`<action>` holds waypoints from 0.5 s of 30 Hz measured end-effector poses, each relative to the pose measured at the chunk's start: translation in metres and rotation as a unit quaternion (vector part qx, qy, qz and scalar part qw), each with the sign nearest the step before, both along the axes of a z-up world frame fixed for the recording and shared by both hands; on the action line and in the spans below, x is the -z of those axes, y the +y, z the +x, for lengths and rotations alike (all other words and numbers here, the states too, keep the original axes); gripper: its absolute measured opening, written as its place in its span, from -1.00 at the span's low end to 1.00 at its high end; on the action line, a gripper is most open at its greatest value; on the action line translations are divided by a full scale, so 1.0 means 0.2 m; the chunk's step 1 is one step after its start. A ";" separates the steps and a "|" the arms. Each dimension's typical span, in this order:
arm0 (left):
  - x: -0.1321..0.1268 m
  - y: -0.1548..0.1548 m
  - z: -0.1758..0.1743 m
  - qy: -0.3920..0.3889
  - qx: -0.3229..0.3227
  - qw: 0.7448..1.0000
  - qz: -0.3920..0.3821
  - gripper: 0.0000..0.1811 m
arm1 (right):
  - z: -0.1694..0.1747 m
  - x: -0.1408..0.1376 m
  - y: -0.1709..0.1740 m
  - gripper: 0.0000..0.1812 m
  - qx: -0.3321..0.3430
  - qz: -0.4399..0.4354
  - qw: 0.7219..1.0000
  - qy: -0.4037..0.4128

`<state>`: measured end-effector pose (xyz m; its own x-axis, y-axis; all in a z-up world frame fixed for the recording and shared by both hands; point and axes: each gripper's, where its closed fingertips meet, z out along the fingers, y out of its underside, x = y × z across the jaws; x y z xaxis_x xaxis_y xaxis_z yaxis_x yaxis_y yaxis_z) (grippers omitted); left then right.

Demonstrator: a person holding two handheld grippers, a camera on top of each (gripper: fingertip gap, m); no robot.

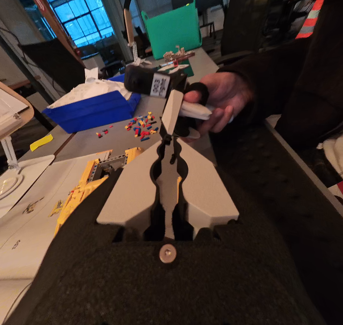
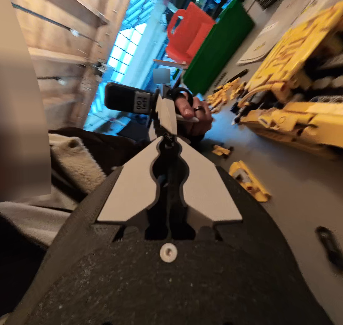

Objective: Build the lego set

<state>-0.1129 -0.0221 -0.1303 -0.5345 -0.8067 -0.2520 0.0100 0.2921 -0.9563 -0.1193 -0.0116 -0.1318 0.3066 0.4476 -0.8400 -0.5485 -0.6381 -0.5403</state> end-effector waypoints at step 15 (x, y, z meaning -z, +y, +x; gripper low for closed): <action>0.04 0.06 0.02 0.043 -0.015 0.999 -0.026 -0.93 | 0.21 0.03 -0.08 -0.80 0.038 0.041 0.978 -0.203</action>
<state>-0.1093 -0.0111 -0.1381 -0.5271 -0.8341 -0.1626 -0.0816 0.2401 -0.9673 -0.0764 -0.0266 -0.1370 0.6417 0.4711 -0.6052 -0.3231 -0.5497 -0.7704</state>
